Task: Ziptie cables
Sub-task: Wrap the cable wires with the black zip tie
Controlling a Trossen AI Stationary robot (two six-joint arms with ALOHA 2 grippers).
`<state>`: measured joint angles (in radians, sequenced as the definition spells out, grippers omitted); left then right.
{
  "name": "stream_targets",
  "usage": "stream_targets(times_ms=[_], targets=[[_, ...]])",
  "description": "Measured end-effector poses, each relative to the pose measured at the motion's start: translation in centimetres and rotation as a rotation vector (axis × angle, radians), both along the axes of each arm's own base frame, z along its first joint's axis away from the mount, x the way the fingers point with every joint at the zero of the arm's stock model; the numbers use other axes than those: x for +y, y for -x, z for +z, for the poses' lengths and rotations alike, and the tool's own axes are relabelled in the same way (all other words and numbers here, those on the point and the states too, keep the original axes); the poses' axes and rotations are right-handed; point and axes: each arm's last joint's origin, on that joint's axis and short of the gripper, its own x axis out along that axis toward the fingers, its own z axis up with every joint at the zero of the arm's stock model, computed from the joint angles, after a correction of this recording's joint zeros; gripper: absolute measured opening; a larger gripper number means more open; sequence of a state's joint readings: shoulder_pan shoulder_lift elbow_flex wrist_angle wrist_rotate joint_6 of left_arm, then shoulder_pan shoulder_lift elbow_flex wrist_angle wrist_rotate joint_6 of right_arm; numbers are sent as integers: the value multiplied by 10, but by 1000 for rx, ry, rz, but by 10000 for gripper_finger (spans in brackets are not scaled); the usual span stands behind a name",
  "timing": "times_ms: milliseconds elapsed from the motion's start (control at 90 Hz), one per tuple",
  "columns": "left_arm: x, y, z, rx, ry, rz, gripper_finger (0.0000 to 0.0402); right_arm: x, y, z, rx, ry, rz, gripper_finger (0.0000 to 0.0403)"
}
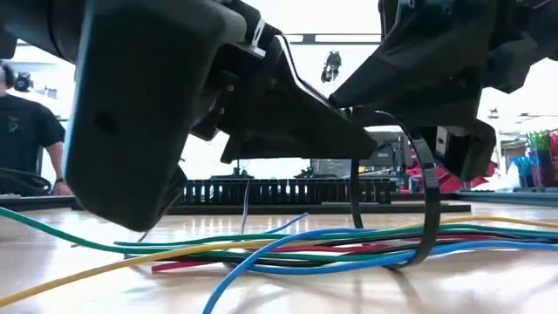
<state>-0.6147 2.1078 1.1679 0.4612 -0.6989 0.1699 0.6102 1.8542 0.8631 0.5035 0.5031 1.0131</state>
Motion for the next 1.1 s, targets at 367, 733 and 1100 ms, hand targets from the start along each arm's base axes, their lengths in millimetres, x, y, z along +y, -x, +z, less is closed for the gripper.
stream_targets(times_ms=[367, 733, 1100], targets=[[1, -1, 0, -5, 1, 11, 0, -2, 0, 1, -35, 199, -20, 0], [-2, 0, 0, 5, 31, -53, 0, -13, -4, 3, -36, 529, -55, 0], [0, 1, -2, 16, 24, -54, 0, -22, -5, 15, 4, 882, -102, 0]])
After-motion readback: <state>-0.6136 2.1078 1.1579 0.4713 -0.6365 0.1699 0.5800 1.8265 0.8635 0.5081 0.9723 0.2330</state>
